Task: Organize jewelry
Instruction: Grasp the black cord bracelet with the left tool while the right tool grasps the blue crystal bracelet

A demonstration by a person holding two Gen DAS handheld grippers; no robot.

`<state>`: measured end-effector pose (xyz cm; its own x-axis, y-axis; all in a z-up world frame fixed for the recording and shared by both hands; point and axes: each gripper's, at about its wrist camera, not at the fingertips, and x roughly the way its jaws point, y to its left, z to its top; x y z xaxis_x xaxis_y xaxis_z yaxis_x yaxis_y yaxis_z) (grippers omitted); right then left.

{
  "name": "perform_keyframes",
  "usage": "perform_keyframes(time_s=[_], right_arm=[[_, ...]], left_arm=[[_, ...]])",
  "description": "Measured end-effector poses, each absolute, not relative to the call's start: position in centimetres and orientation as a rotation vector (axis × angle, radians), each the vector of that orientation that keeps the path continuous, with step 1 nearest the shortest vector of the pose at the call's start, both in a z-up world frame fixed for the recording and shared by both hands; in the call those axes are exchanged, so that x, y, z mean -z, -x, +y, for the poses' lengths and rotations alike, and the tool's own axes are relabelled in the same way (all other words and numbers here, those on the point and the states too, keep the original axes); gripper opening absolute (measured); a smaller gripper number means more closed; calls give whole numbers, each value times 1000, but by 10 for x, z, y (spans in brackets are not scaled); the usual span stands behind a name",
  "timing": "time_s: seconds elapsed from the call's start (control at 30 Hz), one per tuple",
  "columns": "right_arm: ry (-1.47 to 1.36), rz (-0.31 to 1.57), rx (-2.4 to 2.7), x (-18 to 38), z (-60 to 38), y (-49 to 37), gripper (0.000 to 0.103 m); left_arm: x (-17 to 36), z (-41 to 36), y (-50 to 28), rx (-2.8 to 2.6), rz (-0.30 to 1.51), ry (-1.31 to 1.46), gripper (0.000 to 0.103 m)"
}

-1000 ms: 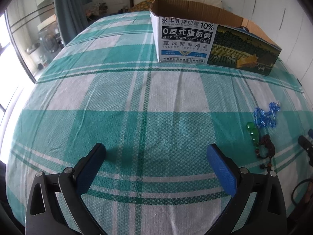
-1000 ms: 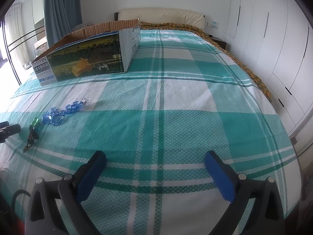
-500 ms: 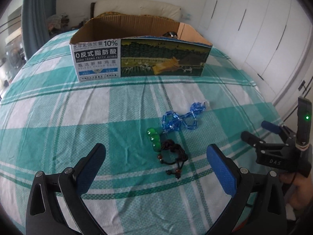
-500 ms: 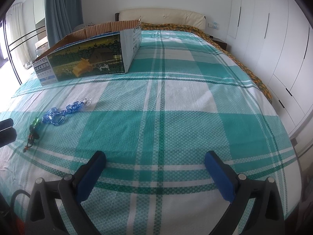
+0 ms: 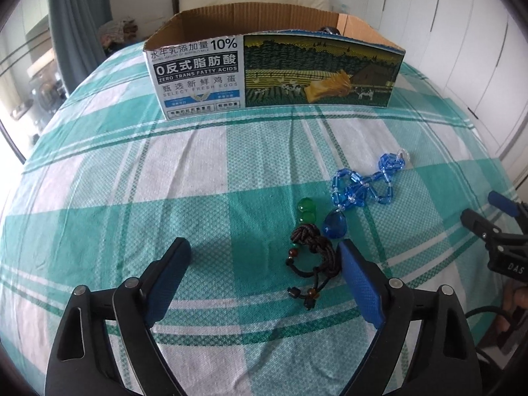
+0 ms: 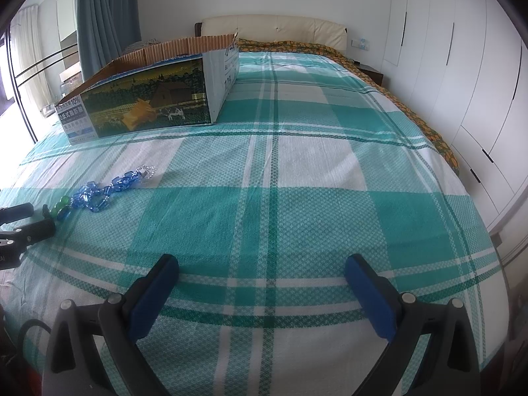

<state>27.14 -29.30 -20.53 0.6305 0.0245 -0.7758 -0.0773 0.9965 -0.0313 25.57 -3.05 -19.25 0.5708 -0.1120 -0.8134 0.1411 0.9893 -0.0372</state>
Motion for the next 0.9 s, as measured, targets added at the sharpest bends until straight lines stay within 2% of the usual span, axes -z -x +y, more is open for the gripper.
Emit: perform_keyframes(time_s=[0.07,0.17,0.23,0.3,0.37,0.5,0.53,0.73,0.9], right_arm=[[64,888,-59,205,-293,-271,103],[66,897,-62,205,-293,-273,103],[57,939,-64,202,-292,-275,103],[-20,944,-98,194,-293,-273,102],[-86,918,-169,184,-286,-273,97],[-123,953,-327,184,-250,-289,72],[-138,966,-357,187,-240,-296,70],[-163,993,-422,197,-182,-332,69],[11,972,-394,201,-136,-337,69]], left_arm=[[192,-33,-256,167,946,-43,88],[191,-40,-255,190,919,-73,67],[189,-41,-251,212,899,-82,35],[189,-39,-248,224,887,-91,20],[189,-35,-247,225,882,-73,17],[187,-25,-250,189,881,-33,16],[186,-22,-250,181,880,-28,16],[191,-5,-250,143,886,10,16],[193,0,-252,134,884,15,16]])
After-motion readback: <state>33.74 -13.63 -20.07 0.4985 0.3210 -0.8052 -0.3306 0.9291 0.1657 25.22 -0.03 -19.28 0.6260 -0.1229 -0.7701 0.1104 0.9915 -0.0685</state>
